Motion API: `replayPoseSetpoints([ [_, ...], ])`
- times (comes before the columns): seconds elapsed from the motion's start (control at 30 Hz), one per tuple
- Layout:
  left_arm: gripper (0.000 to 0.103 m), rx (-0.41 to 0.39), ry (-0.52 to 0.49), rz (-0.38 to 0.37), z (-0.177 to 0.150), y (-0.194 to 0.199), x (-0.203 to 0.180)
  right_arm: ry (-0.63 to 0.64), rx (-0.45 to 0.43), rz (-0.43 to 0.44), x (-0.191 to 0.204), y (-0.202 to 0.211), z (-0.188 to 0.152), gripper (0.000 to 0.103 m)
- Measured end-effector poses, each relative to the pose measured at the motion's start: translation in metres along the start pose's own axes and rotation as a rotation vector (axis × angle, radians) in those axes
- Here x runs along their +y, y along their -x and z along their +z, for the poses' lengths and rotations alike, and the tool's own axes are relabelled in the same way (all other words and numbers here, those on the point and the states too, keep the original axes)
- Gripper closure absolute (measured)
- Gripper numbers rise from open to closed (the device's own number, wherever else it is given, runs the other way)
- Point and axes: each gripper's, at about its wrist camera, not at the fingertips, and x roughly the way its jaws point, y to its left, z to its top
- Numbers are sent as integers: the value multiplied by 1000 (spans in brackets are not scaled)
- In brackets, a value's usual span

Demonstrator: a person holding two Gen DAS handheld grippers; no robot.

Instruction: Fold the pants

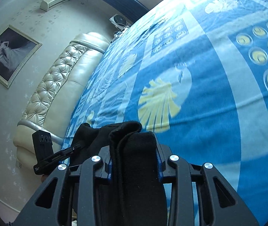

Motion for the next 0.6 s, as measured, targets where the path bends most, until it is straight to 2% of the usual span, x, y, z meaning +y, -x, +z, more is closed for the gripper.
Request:
replayPoseSetpoints([
  [0.17,78,15,-34,75,12,-16,-2,-9,6,-20,-5,-14,14,70],
  [0.23,74,34,-41,97,11,-25,1,-27,26,-32,-12,-22,16,70],
  [0.43,64,49,8,78,8,-35,15,-158,53,6,-45,-34,8,69],
  [0.6,62,42,-16,96,4,-37,12,-186,61,33,-53,-35,6,69],
])
